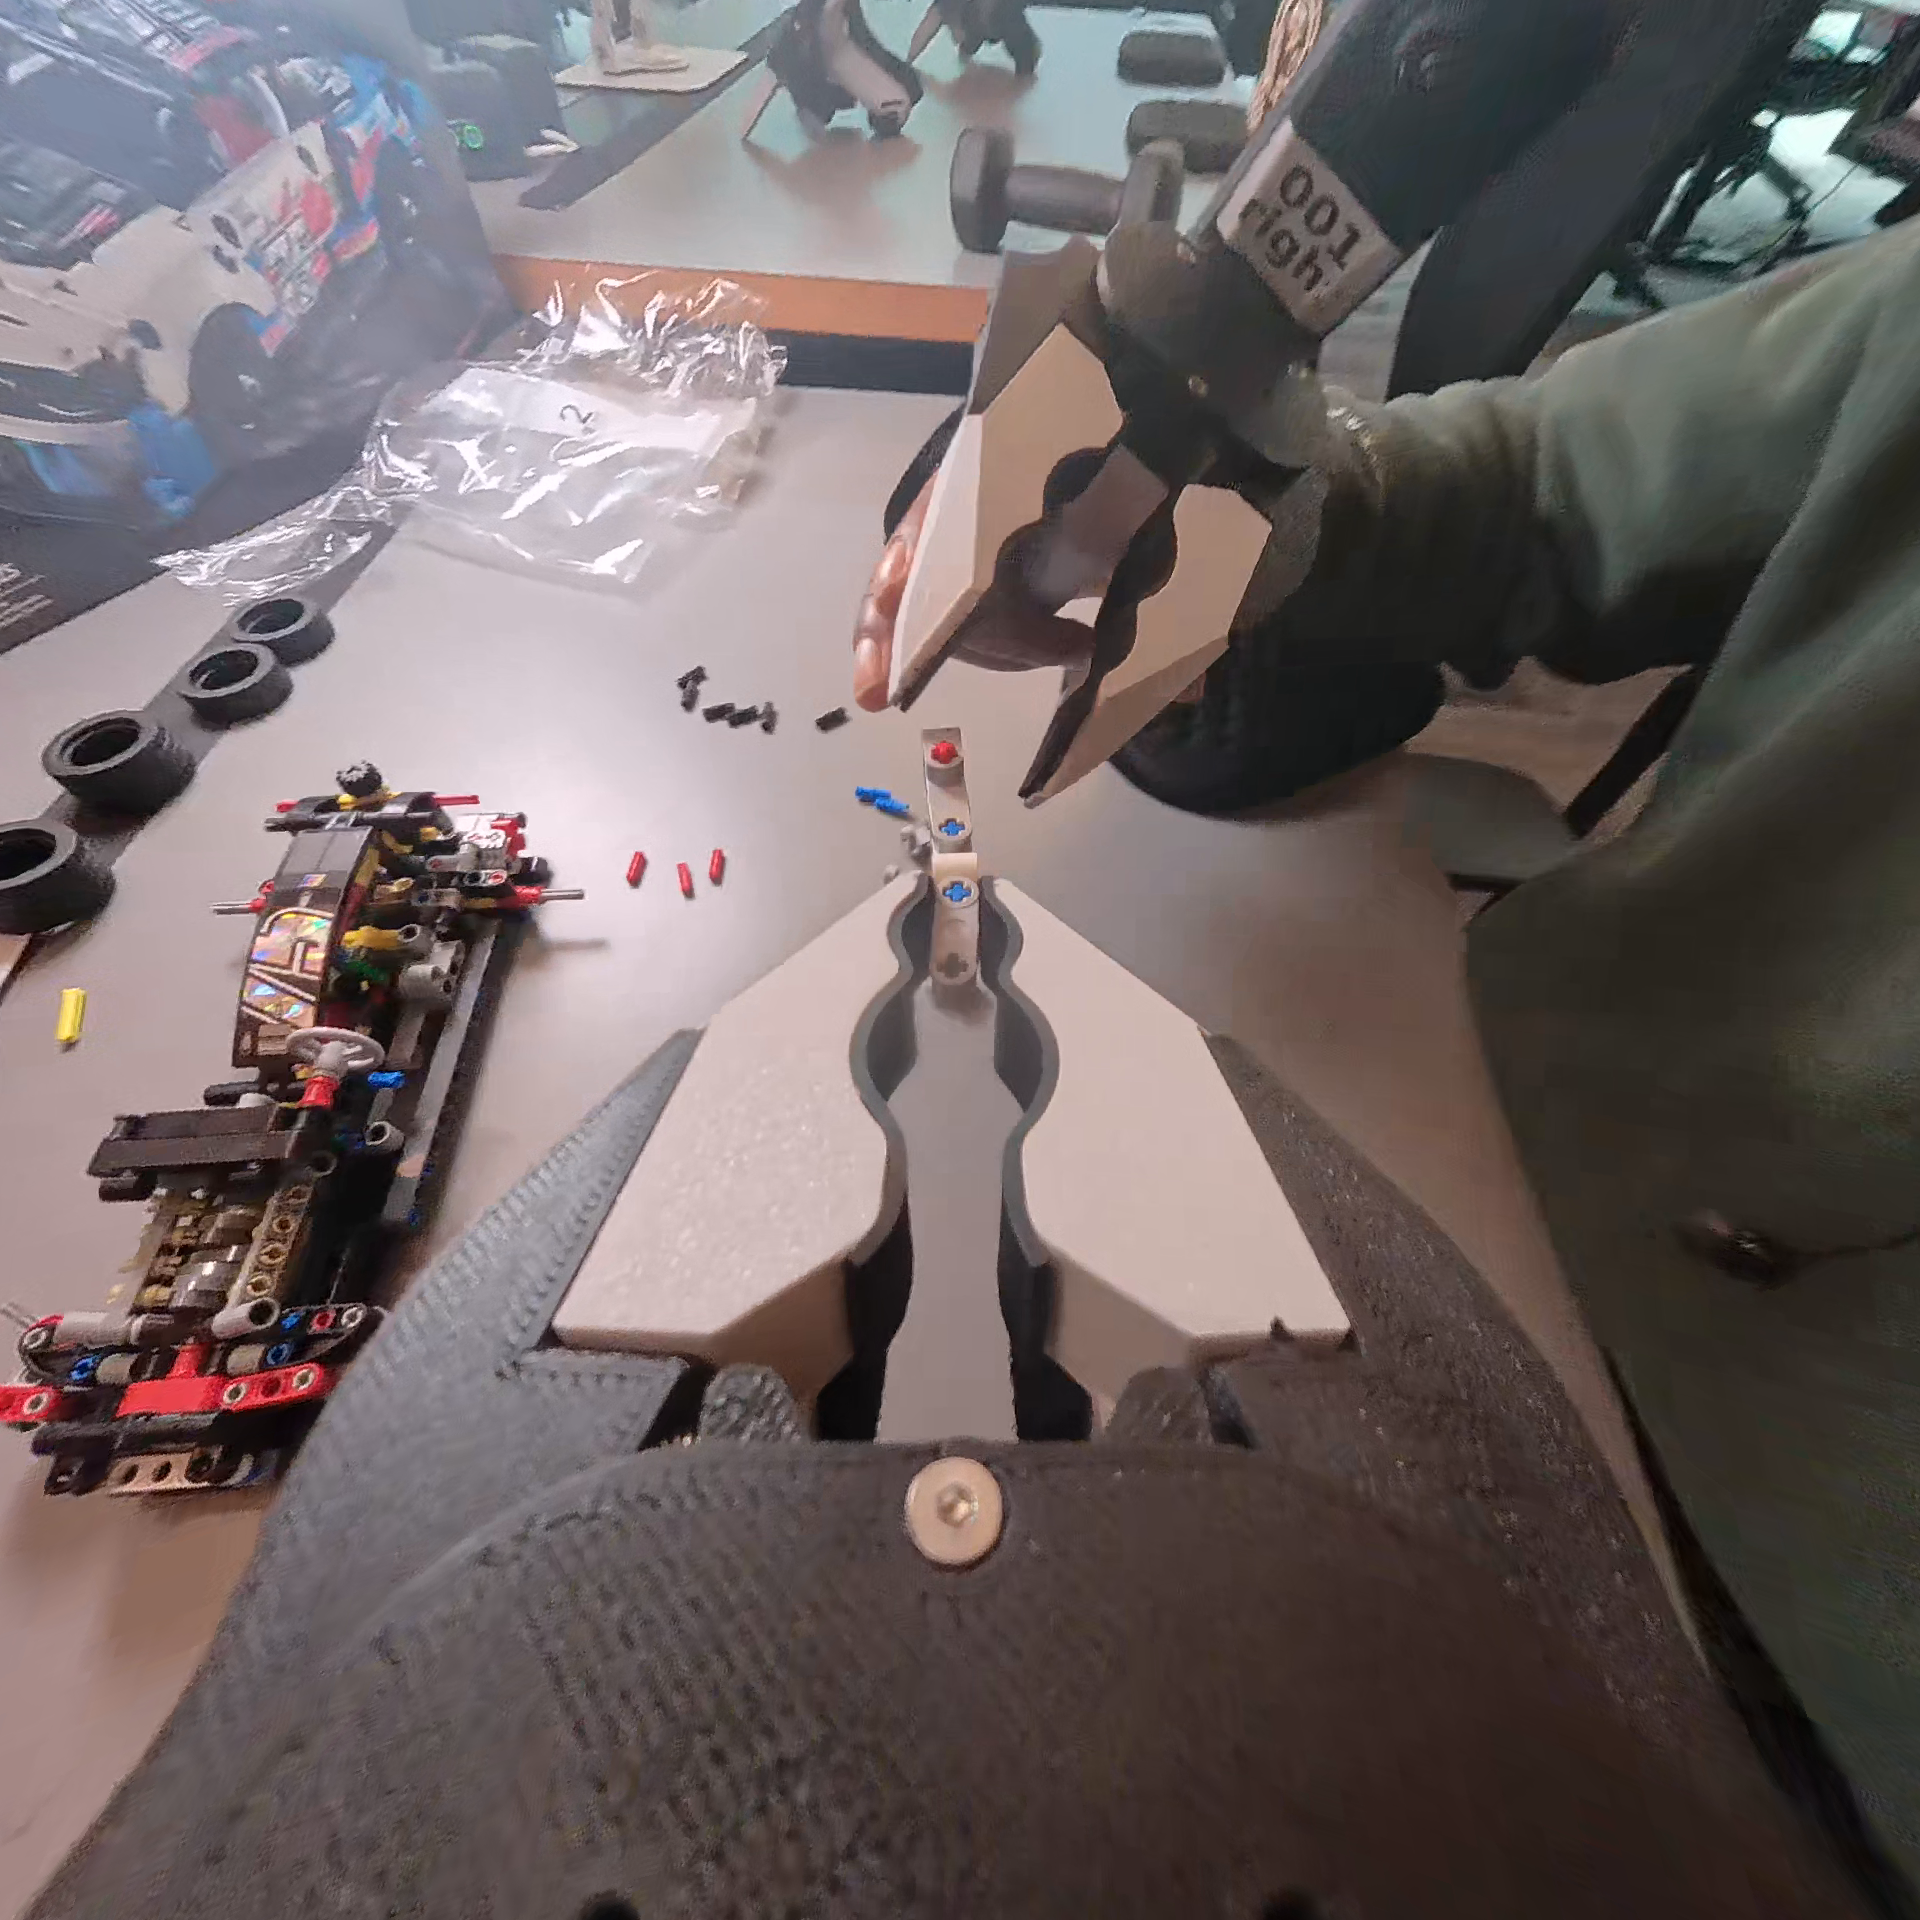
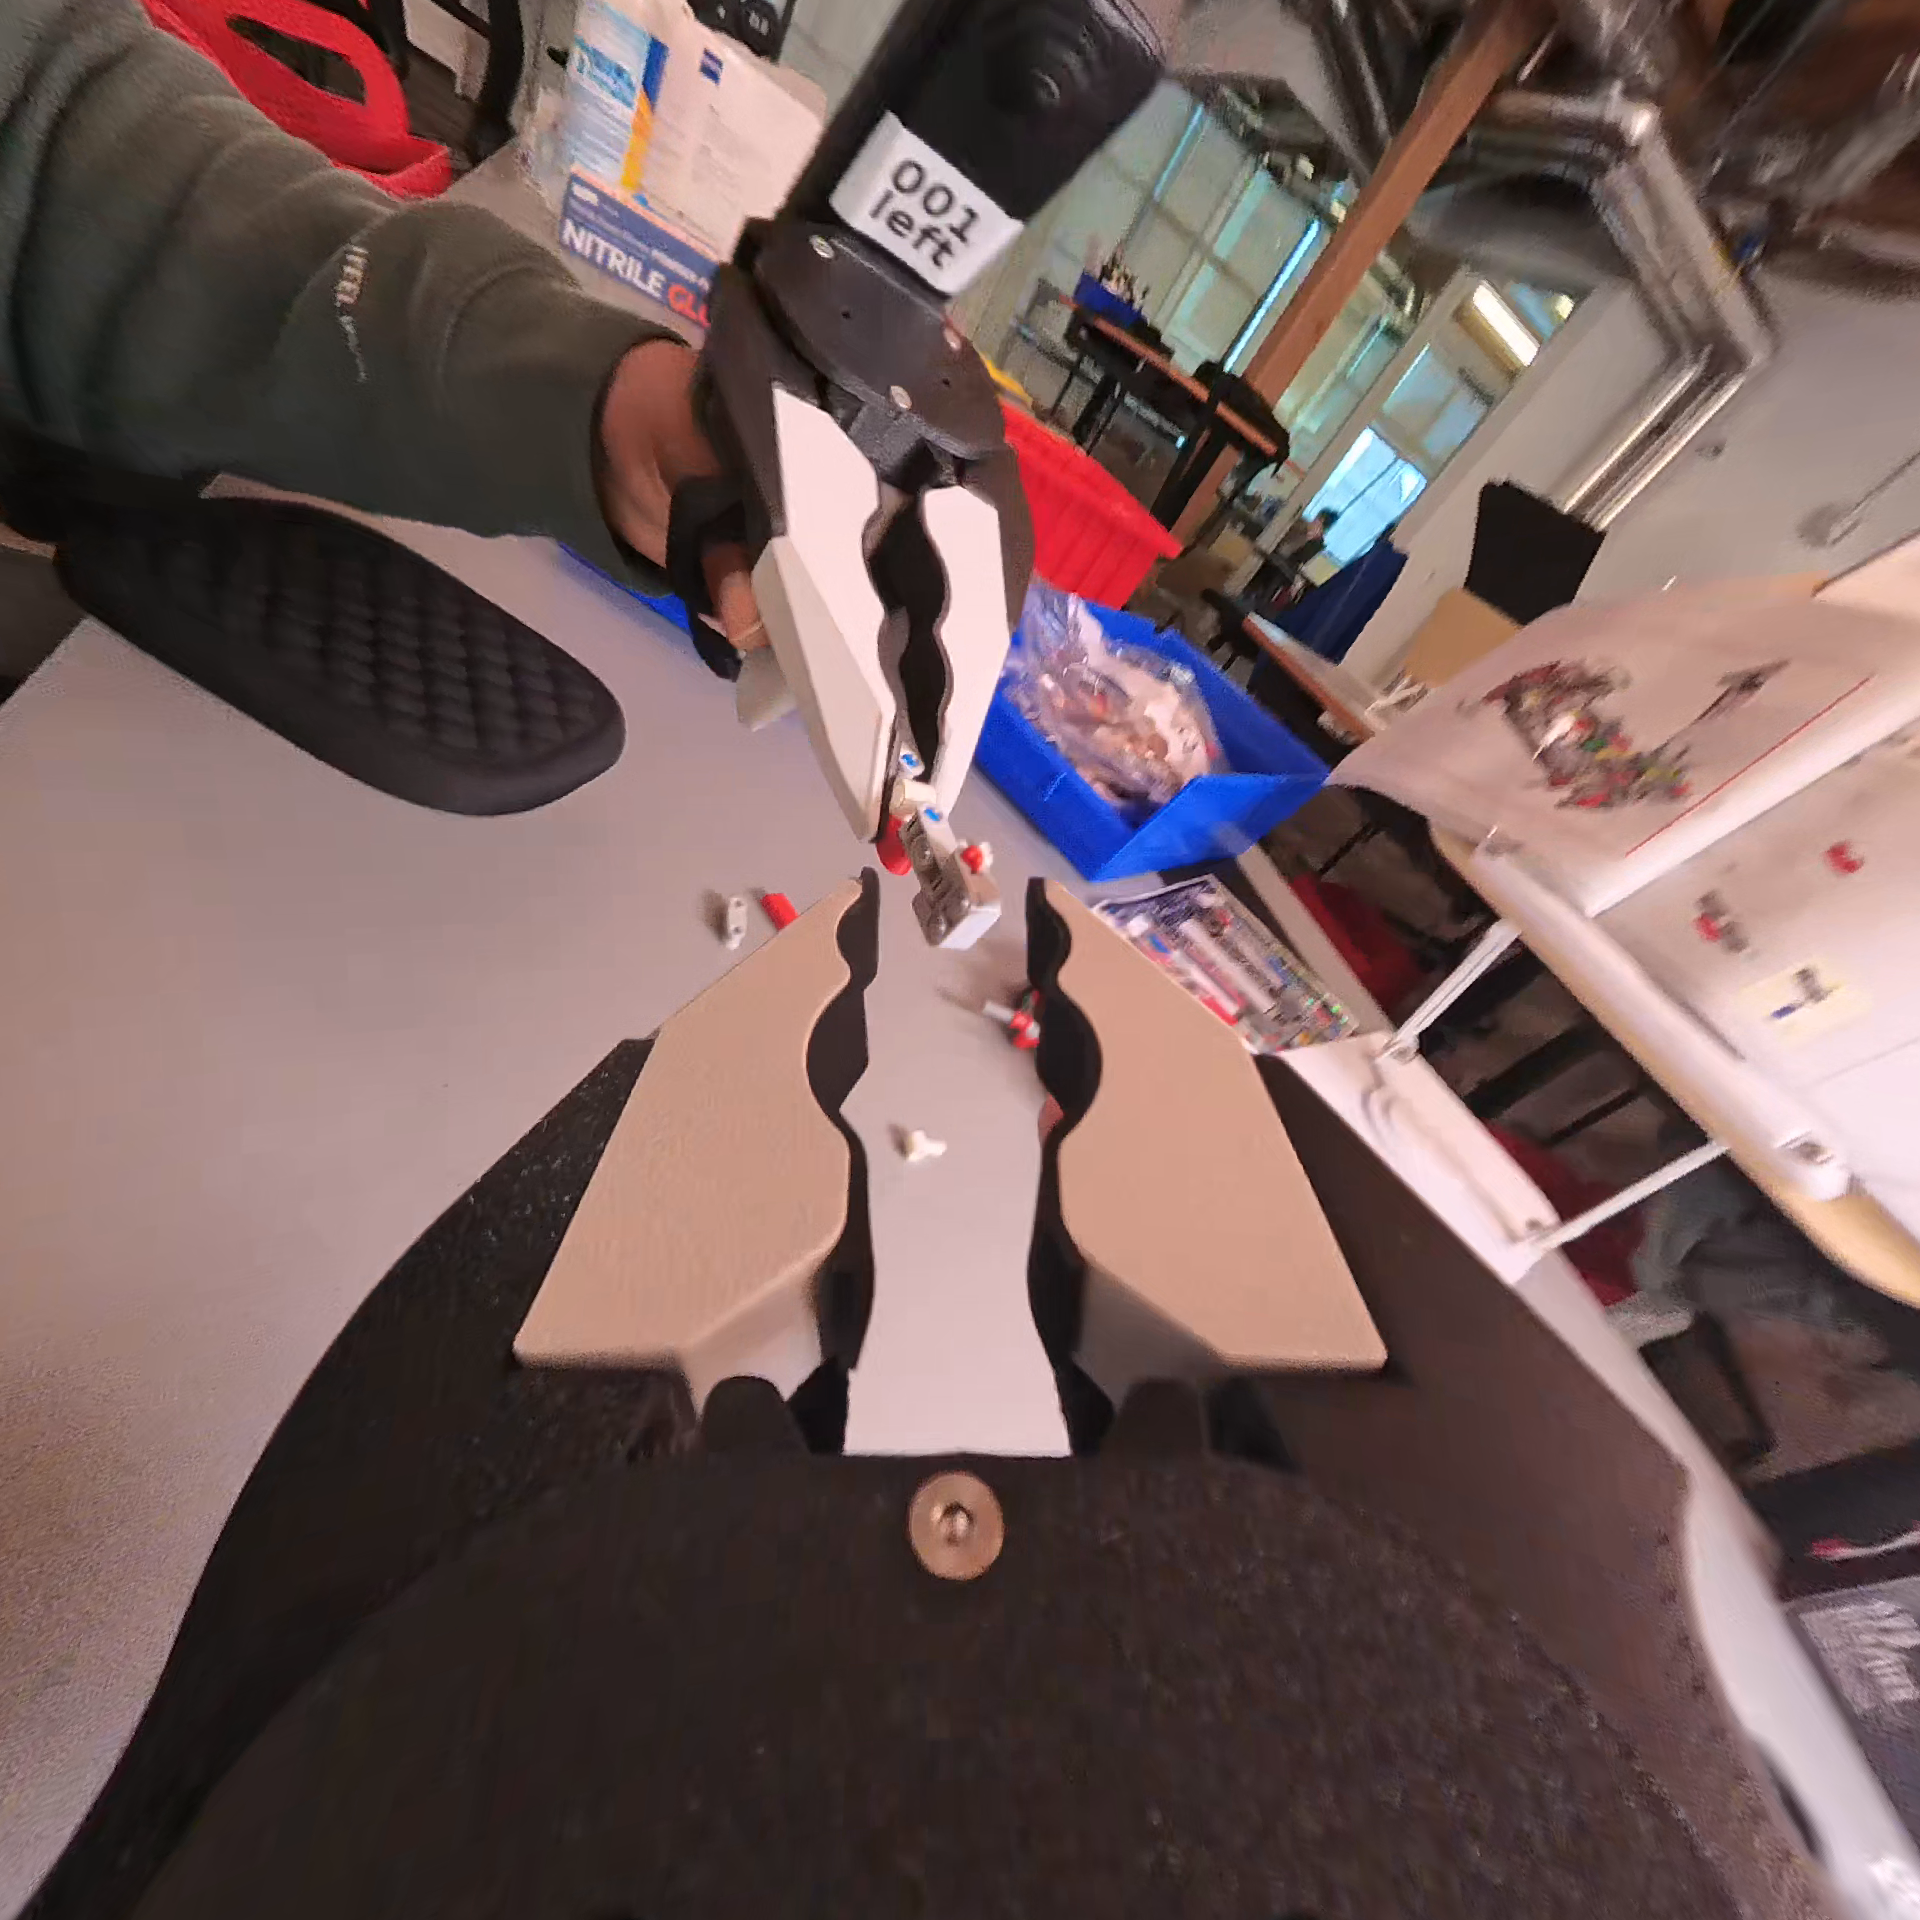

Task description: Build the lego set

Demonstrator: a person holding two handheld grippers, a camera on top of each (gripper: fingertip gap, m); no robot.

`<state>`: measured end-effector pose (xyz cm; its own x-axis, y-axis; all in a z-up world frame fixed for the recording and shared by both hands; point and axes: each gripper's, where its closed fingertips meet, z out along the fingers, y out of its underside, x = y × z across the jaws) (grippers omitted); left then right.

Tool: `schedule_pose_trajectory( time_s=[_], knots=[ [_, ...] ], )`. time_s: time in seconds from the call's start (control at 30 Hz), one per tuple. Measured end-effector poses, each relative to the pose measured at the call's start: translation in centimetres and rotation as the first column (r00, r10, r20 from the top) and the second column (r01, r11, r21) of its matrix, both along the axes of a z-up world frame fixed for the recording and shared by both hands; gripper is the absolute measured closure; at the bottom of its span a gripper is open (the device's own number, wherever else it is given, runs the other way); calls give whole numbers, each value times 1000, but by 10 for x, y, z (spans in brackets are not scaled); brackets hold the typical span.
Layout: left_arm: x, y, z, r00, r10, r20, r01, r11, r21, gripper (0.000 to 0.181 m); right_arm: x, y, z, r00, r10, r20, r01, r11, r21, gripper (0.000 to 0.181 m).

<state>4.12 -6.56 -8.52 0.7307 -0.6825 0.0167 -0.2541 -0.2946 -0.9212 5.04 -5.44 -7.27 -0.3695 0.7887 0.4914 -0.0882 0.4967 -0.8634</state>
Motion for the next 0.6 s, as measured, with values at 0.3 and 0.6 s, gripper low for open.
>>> schedule_pose_trajectory(
  time_s=[0.3,0.6],
  knots=[
    [-7,19,-52,998,52,31,-53,998,45,176,-13,17,-42,989,-10,147,26,994,-107,155],
    [-8,13,-66,980,46,193,-32,997,-75,175,-17,23,-78,982,-28,188,22,999,32,152]
  ],
)
